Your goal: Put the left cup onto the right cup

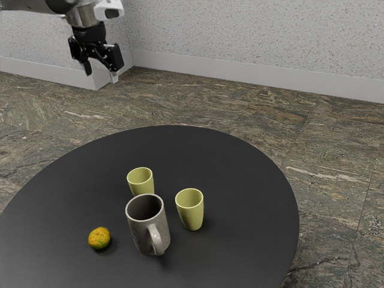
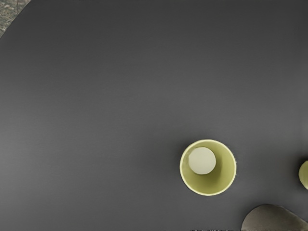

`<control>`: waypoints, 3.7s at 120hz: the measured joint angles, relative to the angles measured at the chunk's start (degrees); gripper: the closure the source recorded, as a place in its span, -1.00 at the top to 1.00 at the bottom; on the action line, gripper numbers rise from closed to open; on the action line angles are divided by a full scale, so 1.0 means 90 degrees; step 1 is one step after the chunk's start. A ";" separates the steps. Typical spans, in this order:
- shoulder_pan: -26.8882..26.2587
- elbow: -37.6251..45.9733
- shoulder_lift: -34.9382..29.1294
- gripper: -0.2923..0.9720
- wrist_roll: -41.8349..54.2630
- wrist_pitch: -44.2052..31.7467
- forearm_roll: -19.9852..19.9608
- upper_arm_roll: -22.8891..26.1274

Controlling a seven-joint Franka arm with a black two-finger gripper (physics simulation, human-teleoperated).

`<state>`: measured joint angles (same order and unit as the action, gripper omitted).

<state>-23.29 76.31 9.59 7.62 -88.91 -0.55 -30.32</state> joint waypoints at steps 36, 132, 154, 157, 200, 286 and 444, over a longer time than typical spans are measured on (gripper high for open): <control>0.1257 0.0588 0.0540 0.51 0.0269 -0.0677 0.0165 0.1348; 0.0956 0.3373 0.0598 0.51 -0.0895 -0.3068 -0.0658 0.2025; 0.1029 0.3619 0.0634 0.51 -0.1241 -0.3433 -0.0616 0.2029; 0.1031 0.3628 0.0645 0.51 -0.1280 -0.3469 -0.0615 0.2026; 0.1077 0.3636 0.1098 0.51 -0.1708 -0.4234 -0.0616 0.2031; 0.1123 0.3906 0.1299 -0.48 -0.2122 -0.4783 -0.0685 0.2013; -0.0323 0.2584 0.0331 -0.70 -0.3526 -0.2035 0.0347 0.2642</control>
<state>-26.19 99.56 12.57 -24.11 -107.23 2.57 -6.54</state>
